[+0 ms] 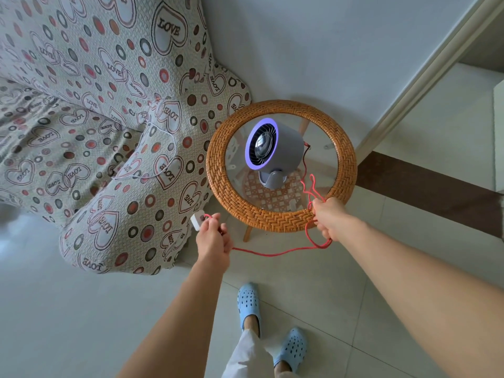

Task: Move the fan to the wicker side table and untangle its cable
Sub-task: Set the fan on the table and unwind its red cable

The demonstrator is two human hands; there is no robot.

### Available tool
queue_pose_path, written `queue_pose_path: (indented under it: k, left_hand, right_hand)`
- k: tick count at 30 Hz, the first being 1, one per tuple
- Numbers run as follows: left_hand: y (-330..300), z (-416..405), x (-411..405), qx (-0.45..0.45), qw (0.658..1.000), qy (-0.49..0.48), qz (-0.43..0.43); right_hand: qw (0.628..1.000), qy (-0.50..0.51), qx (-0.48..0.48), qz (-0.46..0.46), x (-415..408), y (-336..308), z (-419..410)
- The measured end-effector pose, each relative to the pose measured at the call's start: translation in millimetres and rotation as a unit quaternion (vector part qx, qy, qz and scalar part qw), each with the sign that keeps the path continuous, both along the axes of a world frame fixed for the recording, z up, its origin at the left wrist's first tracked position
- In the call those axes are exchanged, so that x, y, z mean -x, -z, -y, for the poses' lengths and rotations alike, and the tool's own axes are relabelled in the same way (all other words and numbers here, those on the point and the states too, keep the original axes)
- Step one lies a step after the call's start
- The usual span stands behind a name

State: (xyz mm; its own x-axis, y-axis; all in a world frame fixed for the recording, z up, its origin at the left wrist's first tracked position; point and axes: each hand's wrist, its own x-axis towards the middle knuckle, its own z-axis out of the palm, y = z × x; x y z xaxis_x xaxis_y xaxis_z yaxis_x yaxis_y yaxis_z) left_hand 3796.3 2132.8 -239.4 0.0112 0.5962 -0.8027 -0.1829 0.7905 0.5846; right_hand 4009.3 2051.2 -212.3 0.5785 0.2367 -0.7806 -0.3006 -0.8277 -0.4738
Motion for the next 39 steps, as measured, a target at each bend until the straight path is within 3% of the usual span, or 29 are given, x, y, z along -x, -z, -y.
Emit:
queue_pose_path:
  k: [4,13,18,21,28,30,32,34,36,39]
  left_hand:
    - [-8.4,6.0,-3.0,-0.085,0.993,0.077,-0.033]
    - [-23.8,0.4,-29.9,-0.173,0.961,0.209,-0.049]
    - [-29.3,1.2,-57.0,-0.247,0.909,0.326,-0.084]
    - [-30.6,0.8,-67.2,-0.301,0.876,0.362,-0.102]
    - [-24.2,5.6,-74.3,-0.418,0.760,0.459,-0.190]
    - [-21.5,10.1,-78.4,-0.388,0.787,0.445,-0.179]
    - [-18.0,14.1,-83.9,-0.288,0.867,0.382,-0.139]
    - [-16.4,19.1,-88.1,-0.155,0.935,0.311,-0.070]
    - [-15.0,19.3,-91.4,-0.077,0.952,0.297,-0.008]
    - [-18.9,10.9,-92.5,-0.061,0.932,0.356,0.028]
  right_hand:
    - [0.999,-0.036,0.002,-0.011,15.2,10.5,-4.3]
    - [0.997,-0.064,-0.045,-0.026,32.7,10.8,-19.7]
    - [0.993,-0.062,-0.063,-0.075,39.8,9.9,-35.1]
    - [0.986,-0.009,-0.105,-0.125,42.6,12.3,-44.5]
    - [0.960,0.086,-0.159,-0.216,36.5,13.5,-48.6]
    - [0.942,0.157,-0.182,-0.236,35.6,14.8,-49.5]
    - [0.918,0.198,-0.211,-0.270,35.1,13.7,-51.4]
    - [0.915,0.170,-0.225,-0.289,36.0,12.5,-53.8]
    - [0.936,0.113,-0.222,-0.250,35.1,14.5,-55.8]
    - [0.963,0.055,-0.175,-0.195,31.5,17.2,-54.1]
